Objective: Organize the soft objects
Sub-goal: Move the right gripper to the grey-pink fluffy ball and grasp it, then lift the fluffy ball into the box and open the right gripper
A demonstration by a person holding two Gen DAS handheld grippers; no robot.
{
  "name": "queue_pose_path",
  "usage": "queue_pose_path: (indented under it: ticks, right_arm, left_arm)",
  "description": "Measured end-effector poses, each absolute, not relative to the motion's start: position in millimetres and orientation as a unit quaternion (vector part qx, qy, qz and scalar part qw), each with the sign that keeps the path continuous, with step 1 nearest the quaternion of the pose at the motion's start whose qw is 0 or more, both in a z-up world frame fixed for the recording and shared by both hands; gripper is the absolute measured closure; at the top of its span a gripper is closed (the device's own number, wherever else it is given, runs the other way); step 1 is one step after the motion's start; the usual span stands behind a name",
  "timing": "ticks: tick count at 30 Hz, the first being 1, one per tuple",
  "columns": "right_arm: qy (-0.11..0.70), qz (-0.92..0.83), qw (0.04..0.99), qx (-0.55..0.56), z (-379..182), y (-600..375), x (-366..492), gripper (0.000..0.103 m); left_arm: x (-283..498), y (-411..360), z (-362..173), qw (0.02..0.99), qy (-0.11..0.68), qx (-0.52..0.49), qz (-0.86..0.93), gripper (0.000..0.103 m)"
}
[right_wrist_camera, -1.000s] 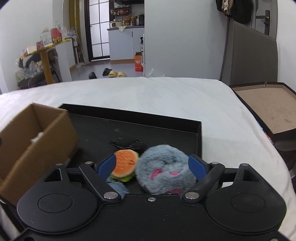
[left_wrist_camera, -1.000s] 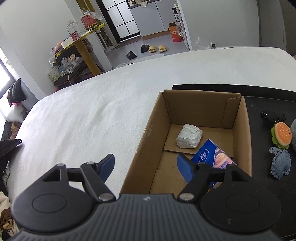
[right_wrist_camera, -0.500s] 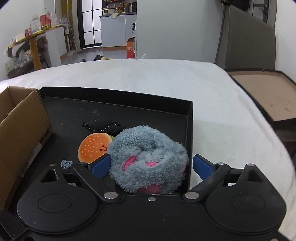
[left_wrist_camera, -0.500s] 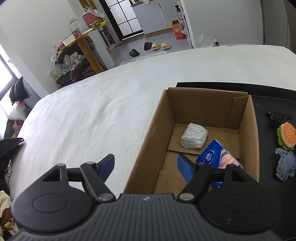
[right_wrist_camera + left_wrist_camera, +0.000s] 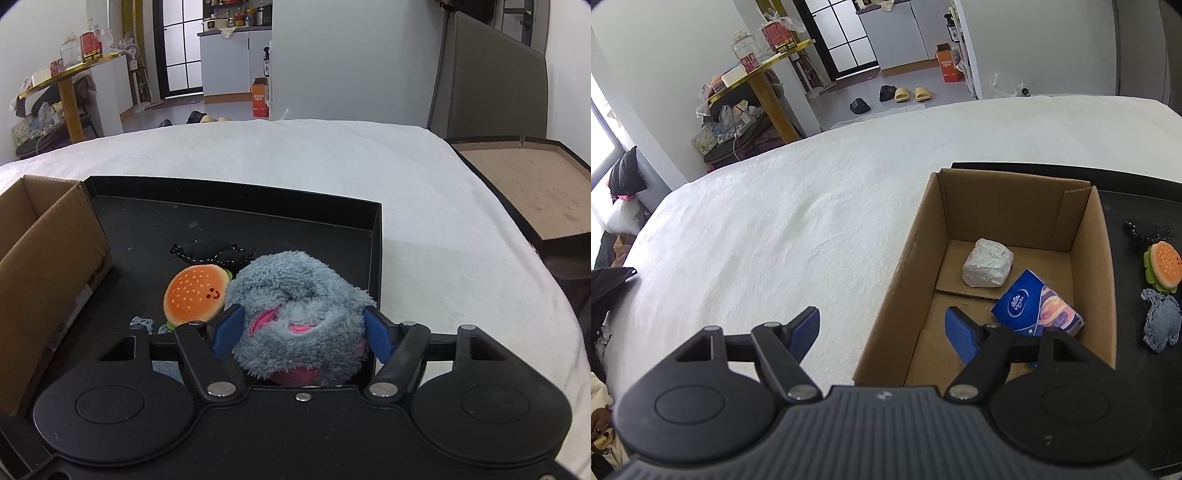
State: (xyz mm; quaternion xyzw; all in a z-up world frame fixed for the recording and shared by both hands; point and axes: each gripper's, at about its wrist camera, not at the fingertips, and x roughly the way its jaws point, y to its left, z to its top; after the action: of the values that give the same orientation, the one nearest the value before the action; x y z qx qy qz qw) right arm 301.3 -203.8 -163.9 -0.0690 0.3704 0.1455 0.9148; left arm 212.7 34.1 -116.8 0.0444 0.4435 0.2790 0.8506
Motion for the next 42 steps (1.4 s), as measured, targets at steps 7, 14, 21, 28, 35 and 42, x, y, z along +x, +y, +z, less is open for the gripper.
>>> queue_pose_path:
  ticks: [7,14,21,28,35,42]
  right_arm:
    - [0.381,0.146,0.911,-0.060,-156.9,-205.1,287.0,0.047]
    - [0.386,0.139,0.908,-0.087,-160.6,-196.0,277.6,0.036]
    - [0.365,0.134,0.911,-0.137,-167.9,-180.1,275.0,0.021]
    - [0.364,0.144,0.906,-0.159,-177.7,-168.5,285.0,0.008]
    - [0.390,0.171,0.900,-0.089,-175.9,-179.6,292.1,0.036]
    - [0.386,0.176,0.902,-0.077,-155.6,-182.3,280.1,0.037]
  left_arm:
    - [204.2,39.8,-116.0,0.852,0.443,0.029,0.276,0.030]
    - [198.4,41.9,-118.4,0.856,0.439,0.028,0.272,0.030]
    - [200.8,52.0,-123.6,0.854,0.446,0.006,0.267,0.030]
    - [204.7,57.9,-131.7,0.849,0.457,-0.005,0.264,0.030]
    - [210.4,54.6,-134.9,0.847,0.465,0.001,0.257,0.030]
    - [206.0,53.7,-132.0,0.852,0.460,-0.005,0.250,0.030]
